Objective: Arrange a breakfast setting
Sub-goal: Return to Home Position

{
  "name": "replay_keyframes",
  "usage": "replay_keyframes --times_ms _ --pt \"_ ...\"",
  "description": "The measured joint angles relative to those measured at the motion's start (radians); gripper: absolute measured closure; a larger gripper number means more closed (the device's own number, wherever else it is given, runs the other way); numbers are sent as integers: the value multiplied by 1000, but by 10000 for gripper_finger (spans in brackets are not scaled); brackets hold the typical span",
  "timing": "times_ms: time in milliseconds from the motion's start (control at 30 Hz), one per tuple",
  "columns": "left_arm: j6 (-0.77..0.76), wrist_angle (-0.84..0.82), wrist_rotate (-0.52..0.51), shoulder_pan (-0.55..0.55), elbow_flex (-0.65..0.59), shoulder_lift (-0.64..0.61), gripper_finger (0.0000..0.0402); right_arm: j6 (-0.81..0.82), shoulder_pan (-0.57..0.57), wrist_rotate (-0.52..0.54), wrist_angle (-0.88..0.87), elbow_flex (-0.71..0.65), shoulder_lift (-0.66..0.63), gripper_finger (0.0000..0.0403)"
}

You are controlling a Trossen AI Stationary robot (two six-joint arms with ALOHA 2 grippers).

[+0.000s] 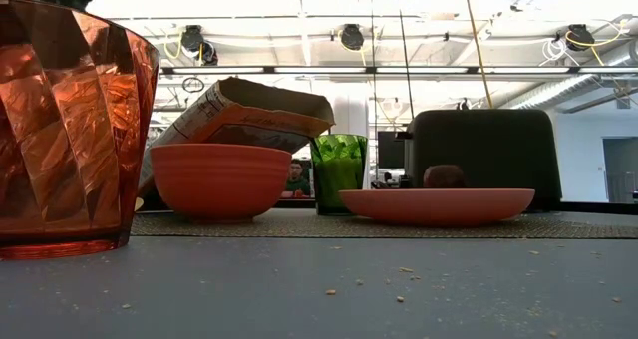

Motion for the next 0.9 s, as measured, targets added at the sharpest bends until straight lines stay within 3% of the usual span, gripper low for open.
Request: replay_keyframes --times_ms 467,900 --pt "38 286 18 12 -216 -51 284 -12 0 1 1 0 0 193" --pt "56 292 35 29 -221 -52 284 -31 0 0 -40 -46 -87 193"
